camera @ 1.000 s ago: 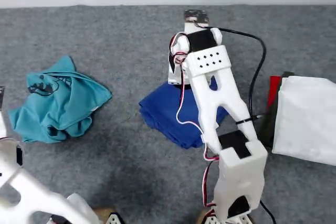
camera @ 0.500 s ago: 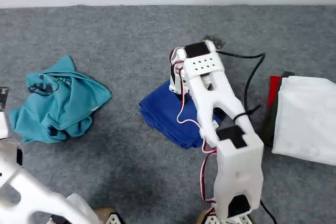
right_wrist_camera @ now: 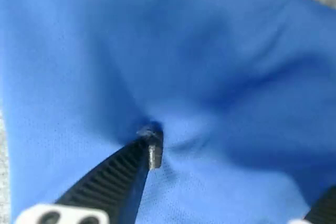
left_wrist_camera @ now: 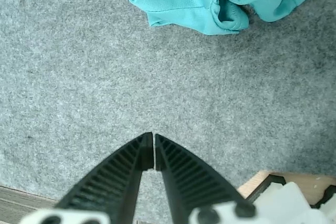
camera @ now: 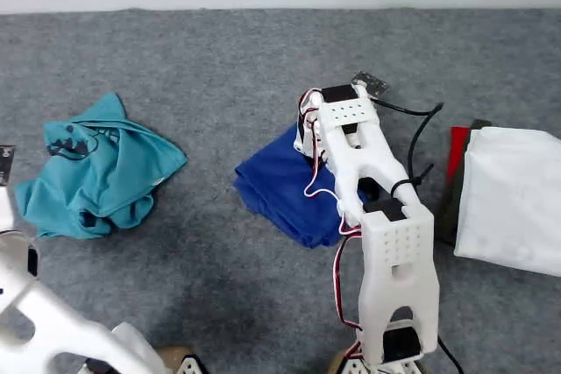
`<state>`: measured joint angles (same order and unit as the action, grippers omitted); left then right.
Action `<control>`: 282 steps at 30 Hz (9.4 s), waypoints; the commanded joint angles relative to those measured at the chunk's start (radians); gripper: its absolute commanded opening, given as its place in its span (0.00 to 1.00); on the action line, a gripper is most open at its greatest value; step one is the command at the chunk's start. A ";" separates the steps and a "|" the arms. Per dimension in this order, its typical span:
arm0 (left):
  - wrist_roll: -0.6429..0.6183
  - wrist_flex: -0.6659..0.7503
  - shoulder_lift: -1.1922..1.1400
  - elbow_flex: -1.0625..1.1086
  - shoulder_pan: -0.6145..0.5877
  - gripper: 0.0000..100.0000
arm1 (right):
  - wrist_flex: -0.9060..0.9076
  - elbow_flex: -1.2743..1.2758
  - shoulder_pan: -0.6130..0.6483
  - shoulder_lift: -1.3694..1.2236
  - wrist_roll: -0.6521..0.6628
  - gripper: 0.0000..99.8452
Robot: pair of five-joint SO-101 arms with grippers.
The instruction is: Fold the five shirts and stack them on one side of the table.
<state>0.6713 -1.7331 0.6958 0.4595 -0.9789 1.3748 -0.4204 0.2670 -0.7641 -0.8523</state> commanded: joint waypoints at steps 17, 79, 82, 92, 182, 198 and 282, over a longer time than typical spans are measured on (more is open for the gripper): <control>0.009 -0.015 0.025 -0.012 0.002 0.02 | 0.260 -0.063 -0.076 0.027 0.163 0.01; 0.011 -0.011 0.017 -0.002 0.003 0.02 | 0.093 -0.057 -0.966 0.483 1.593 0.01; 0.011 -0.011 0.017 -0.002 0.003 0.02 | 0.031 -0.057 -0.966 0.433 1.628 0.03; 0.109 -0.011 0.023 0.045 -0.003 0.02 | 0.110 -0.061 -0.981 0.516 1.539 0.33; 0.114 0.041 0.023 0.050 0.002 0.02 | -0.390 0.107 -0.682 0.381 1.617 0.01; 0.109 0.038 0.023 0.051 0.002 0.02 | -0.472 0.160 -1.030 0.288 1.777 0.01; -0.351 0.178 -0.457 -0.417 0.002 0.15 | -0.269 -0.327 0.484 0.041 0.806 0.30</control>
<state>0.3092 -1.5474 0.1972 0.0867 -0.9712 1.1170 -0.5892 0.7242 -0.6751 -0.0330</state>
